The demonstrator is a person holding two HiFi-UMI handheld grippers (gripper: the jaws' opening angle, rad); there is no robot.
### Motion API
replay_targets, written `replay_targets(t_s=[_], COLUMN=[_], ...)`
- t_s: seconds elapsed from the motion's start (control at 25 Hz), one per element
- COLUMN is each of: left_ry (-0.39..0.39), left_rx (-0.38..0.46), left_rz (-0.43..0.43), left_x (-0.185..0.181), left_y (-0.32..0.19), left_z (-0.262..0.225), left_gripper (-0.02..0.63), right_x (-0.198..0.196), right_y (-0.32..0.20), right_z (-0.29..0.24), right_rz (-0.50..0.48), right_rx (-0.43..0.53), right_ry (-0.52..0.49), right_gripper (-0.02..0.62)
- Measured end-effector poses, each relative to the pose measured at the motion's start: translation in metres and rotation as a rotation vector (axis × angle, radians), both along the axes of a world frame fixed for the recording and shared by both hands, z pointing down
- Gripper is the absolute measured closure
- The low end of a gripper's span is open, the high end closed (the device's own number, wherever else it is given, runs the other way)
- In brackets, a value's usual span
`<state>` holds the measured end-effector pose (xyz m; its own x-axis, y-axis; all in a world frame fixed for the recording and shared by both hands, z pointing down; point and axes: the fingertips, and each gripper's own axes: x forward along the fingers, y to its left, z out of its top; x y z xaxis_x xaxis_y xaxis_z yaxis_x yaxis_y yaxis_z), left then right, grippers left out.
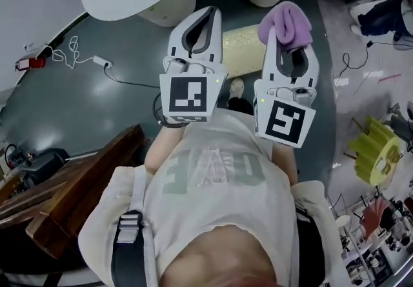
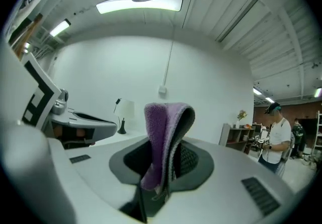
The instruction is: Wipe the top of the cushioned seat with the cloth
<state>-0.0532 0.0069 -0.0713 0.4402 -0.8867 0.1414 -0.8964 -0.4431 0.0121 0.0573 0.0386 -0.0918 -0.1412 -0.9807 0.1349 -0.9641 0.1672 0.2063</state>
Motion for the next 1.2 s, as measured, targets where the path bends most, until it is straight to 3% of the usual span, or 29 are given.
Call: replay_targets(t_s=[0.32, 1.2], left_ry=[-0.023, -0.007], left_rx=[0.063, 0.077], left_rz=[0.012, -0.007], left_x=[-0.012, -0.039], left_y=[0.024, 0.025], left_z=[-0.017, -0.026], left_gripper=[0.600, 0.600], right_x=[-0.024, -0.049], right_y=[0.020, 0.021], right_z=[0.007, 0.003], right_rz=[-0.050, -0.070], right_rx=[-0.019, -0.009], right_ry=[-0.092, -0.070], right_gripper=[0.502, 0.503])
